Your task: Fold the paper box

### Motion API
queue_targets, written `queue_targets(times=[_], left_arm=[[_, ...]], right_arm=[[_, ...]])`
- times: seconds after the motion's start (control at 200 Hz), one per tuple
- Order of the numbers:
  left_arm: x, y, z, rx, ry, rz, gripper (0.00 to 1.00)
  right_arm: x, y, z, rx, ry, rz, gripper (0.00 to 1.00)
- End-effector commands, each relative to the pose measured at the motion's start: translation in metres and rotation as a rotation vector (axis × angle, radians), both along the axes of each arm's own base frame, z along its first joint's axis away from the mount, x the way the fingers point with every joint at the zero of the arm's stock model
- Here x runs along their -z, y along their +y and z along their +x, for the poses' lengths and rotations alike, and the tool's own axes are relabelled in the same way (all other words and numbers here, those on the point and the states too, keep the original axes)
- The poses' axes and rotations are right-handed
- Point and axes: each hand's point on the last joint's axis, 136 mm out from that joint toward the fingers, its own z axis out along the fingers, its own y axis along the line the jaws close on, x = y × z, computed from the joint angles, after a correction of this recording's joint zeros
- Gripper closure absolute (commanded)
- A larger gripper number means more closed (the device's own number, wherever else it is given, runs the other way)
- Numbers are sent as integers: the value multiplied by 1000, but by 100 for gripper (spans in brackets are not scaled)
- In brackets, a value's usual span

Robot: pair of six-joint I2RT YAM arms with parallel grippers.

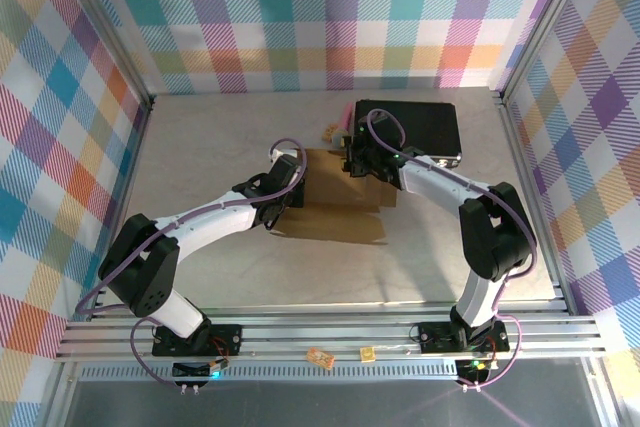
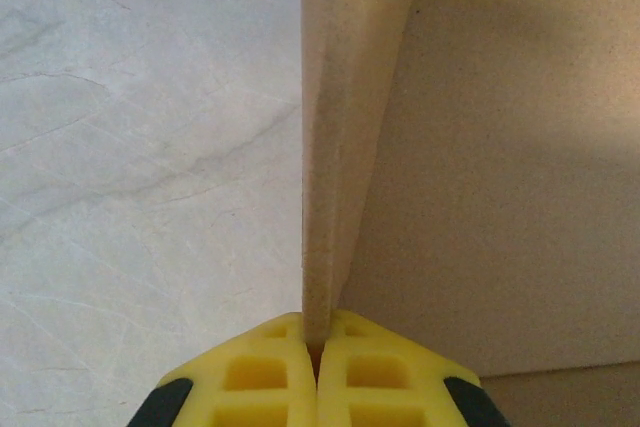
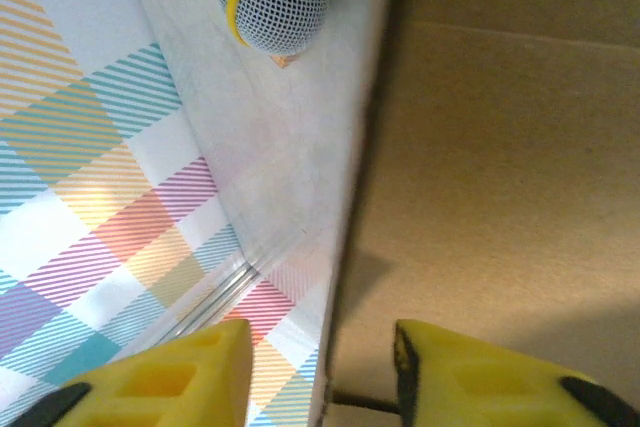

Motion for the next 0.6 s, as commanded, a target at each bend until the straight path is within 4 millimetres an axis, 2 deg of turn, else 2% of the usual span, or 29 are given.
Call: queue_targets(times=[0.0,0.165,0.255,0.305,0.4,0.535,0.595], left_arm=[[-10,-10,1,24,-18,19,100],[-13,2,2,-36,-32,54,100],[-16,2,3,-47,-46,62,100],[-16,1,2,-46,-49,65,100],[-18,-1,3,-46,-59,63,100],[-18,-4,1,-43,-62,63,100],[-20,-4,2,-44,-68,62,100]], right_arm=[[-18,-12,-8,58,-26,-20,51],[-33,-23,-30,135,9,-36,48],[-41,-27,-45,192,31,-62,42],[-38,-25,-48,214,44,-39,45],[-27,-25,-46,256,67,-6,52],[-22,-20,-30,268,74,16,50],[-20,-15,-30,250,106,12,49]])
